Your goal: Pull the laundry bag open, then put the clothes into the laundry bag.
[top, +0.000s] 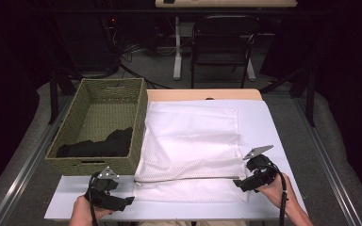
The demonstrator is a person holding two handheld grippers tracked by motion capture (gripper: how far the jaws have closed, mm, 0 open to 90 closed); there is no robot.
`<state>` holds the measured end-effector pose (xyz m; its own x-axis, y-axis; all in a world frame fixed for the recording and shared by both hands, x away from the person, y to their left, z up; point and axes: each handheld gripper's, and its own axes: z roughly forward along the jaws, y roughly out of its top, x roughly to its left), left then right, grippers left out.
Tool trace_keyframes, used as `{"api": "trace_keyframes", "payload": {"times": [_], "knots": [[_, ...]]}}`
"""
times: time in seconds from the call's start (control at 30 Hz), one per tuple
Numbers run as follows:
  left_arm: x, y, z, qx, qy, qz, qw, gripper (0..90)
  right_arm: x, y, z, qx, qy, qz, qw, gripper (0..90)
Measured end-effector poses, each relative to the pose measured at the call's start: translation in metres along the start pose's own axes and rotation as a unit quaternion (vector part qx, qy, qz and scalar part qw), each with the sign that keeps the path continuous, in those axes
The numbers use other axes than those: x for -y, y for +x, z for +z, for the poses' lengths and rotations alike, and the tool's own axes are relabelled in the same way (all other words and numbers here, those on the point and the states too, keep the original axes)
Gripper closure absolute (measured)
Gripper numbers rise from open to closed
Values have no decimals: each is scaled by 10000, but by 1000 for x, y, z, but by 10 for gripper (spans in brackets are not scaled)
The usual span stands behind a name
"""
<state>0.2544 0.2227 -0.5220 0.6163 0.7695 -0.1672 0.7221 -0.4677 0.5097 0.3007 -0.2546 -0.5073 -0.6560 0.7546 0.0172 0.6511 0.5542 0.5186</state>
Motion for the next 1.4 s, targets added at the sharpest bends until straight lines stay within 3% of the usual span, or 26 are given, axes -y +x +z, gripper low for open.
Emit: {"api": "trace_keyframes", "payload": {"times": [0.27, 0.43, 0.6, 1.03, 1.07, 1.2, 1.4], "knots": [[0, 2, 1, -100, 13, -16, 9999, 131, -10, 15, 11, -68, 88, -432, 9990, 85], [0, 3, 3, -96, 75, 32, 9999, 135, -15, 21, 16, -47, 144, -570, 9983, 118], [1, 3, 3, -34, 57, -39, 10000, 119, -22, 24, 21, -31, 176, -630, 9979, 138], [1, 6, 7, -33, 94, -1, 10000, 125, -32, 32, 29, -86, 211, -848, 9961, 193], [1, 6, 8, -15, 107, 2, 9999, 139, -41, 39, 39, -134, 250, -1025, 9943, 340], [-1, 6, 9, -31, 147, 112, 9998, 143, -47, 44, 46, -123, 325, -1144, 9928, 480], [-2, 5, 12, 8, 151, 104, 9998, 144, -56, 50, 52, -268, 310, -1333, 9902, 565]]}}
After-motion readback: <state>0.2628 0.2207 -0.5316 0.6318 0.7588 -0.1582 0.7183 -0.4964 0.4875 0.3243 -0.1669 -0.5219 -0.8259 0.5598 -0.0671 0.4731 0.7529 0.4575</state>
